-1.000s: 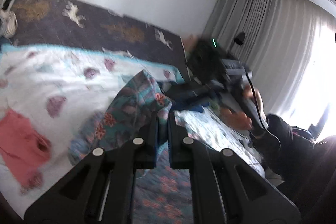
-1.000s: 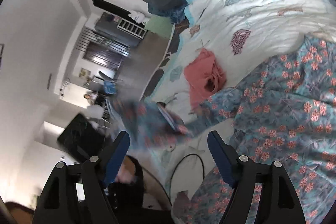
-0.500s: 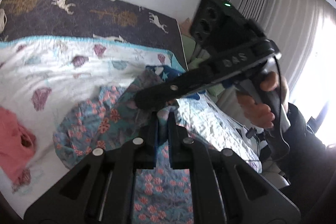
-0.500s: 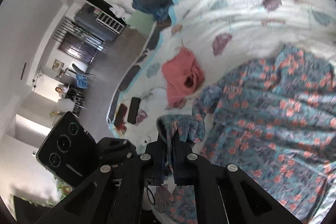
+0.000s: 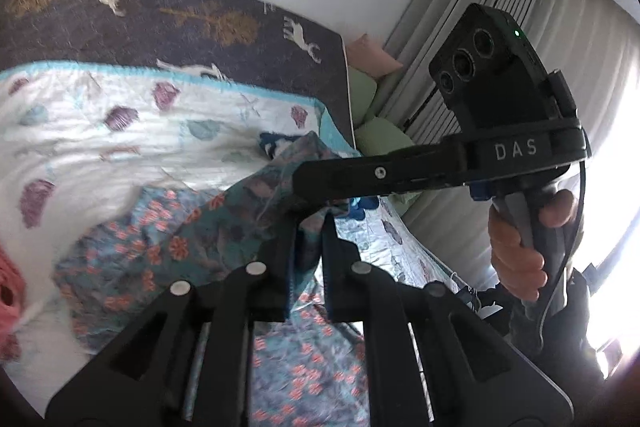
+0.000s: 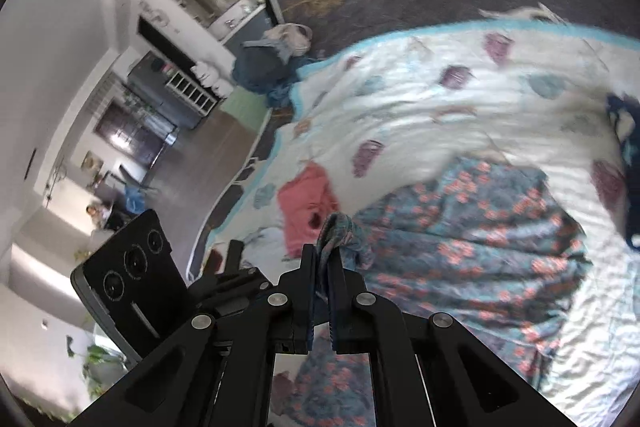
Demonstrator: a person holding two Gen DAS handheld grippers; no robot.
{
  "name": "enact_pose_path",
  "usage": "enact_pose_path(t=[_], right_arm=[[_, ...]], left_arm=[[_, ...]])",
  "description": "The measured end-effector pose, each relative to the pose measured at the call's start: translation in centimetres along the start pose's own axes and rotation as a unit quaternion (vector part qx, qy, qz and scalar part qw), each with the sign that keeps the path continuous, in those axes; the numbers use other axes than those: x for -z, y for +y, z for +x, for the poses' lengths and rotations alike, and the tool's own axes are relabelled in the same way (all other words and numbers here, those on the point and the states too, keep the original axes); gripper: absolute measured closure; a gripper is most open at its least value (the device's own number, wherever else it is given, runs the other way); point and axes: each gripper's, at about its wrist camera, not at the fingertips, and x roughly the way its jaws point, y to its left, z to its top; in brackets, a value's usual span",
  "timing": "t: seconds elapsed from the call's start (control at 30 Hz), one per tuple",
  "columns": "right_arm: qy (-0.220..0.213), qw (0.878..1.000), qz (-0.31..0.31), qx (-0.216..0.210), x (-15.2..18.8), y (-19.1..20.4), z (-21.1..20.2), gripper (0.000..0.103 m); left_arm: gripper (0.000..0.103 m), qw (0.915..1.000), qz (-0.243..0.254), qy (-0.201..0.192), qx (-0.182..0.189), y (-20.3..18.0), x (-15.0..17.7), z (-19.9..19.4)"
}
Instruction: Fold small clothes
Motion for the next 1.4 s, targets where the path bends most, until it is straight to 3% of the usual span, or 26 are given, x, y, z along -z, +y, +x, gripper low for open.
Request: enact_pose_path(t=[0.17,0.37,0.57,0.7,0.77,0.83,0.9,0.97,1.07,1.17,1.23,1.3,1.37,1.4], right_arm=[[0.010,0.997,0.079,-0.008,1.6,-9.4,1.3,0.099],[0.027,0.984,0.176,-0.021,4.7,-21.4,5.7,0.099],[0.050,0.975,0.216,0.031,7.0,-29.6,8.1,0.098],[0.055,0.978,0.201,0.025,8.0,-30.3,7.4,0.093],[0.059,0.984,0.168,0.012,8.0,-28.8,6.6,0.075],[0.053,0.989,0.138,-0.001,8.0,-27.0,5.7,0.024],[0.041,0.991,0.128,-0.027,7.7,-25.2,5.6,0.018],[0.066,0.988,0.138,-0.035,7.6,-23.9,6.6,0.018],[0.111,0.979,0.164,0.045,7.6,-23.3,8.7,0.018],[0.145,0.962,0.220,0.077,8.0,-24.6,10.5,0.028],[0.141,0.957,0.235,0.096,8.5,-25.6,10.5,0.045],[0.149,0.952,0.254,0.086,9.3,-26.6,10.5,0.062],[0.155,0.945,0.277,0.075,10.3,-27.8,10.6,0.072],[0.147,0.944,0.286,0.069,10.6,-28.3,10.5,0.091]], left_arm=[[0.089,0.9968,-0.021,0.074,-0.021,0.7,3.3,9.0],[0.089,0.9809,-0.059,0.176,-0.058,4.2,9.0,19.1],[0.089,0.9758,-0.085,0.196,-0.044,6.1,11.4,19.0],[0.086,0.9790,-0.090,0.179,-0.039,7.1,10.6,15.4],[0.070,0.9818,-0.108,0.154,-0.028,8.0,9.8,13.2],[0.068,0.9832,-0.119,0.136,-0.020,8.6,9.1,12.5],[0.069,0.9853,-0.111,0.128,-0.023,8.5,8.7,12.8],[0.071,0.9852,-0.104,0.133,-0.030,8.2,8.9,13.5],[0.071,0.9848,-0.087,0.143,-0.048,8.0,9.8,14.3],[0.071,0.9835,-0.084,0.146,-0.065,8.8,10.8,13.4],[0.071,0.9830,-0.081,0.143,-0.082,9.8,11.3,12.2],[0.071,0.9818,-0.073,0.140,-0.106,11.1,11.7,10.6],[0.071,0.9800,-0.068,0.133,-0.132,12.4,11.8,9.0],[0.071,0.9786,-0.073,0.127,-0.144,13.5,11.7,8.0]])
